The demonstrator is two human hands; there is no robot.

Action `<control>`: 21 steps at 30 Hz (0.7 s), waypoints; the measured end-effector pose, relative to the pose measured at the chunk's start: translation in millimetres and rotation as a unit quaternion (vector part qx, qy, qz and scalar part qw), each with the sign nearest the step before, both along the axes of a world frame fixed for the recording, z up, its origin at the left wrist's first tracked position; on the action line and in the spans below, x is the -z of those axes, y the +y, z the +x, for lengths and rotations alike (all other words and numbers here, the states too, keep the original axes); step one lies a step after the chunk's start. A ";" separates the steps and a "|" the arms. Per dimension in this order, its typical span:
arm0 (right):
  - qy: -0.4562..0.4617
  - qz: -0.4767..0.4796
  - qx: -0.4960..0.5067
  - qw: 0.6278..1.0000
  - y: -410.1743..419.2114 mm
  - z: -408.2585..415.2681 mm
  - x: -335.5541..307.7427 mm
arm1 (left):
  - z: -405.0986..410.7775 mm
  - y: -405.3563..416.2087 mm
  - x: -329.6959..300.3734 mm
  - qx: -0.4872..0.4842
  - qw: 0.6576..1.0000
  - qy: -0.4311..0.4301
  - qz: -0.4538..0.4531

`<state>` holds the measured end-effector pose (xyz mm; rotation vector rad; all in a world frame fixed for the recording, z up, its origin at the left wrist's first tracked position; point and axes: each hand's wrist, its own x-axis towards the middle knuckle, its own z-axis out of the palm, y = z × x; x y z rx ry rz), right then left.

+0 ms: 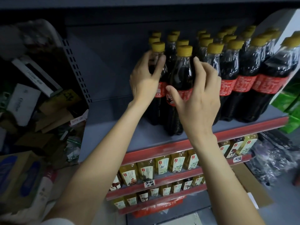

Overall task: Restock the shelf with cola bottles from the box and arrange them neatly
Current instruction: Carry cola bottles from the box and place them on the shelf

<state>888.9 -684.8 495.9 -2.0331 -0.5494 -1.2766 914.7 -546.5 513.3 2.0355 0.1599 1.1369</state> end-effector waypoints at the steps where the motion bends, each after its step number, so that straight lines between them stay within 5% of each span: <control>1: -0.015 0.017 -0.011 1.000 -1.6 -2.0 1.9 | -1.5 0.6 1.7 0.018 1.000 -0.001 -0.012; 7: -0.117 0.058 -0.160 0.978 4.5 -22.2 17.9 | -49.3 -3.3 7.4 0.032 0.997 -0.073 -0.023; 14: -0.100 0.070 -0.387 0.914 65.9 -82.5 50.1 | -175.4 32.5 43.0 -0.087 0.979 -0.179 0.033; 18: -0.050 0.003 -0.492 0.869 116.2 -144.3 77.5 | -271.9 69.9 83.4 -0.209 0.966 -0.134 0.070; 21: 0.010 -0.075 -0.557 0.827 155.9 -199.9 109.6 | -351.5 100.1 122.2 -0.309 0.949 -0.019 0.051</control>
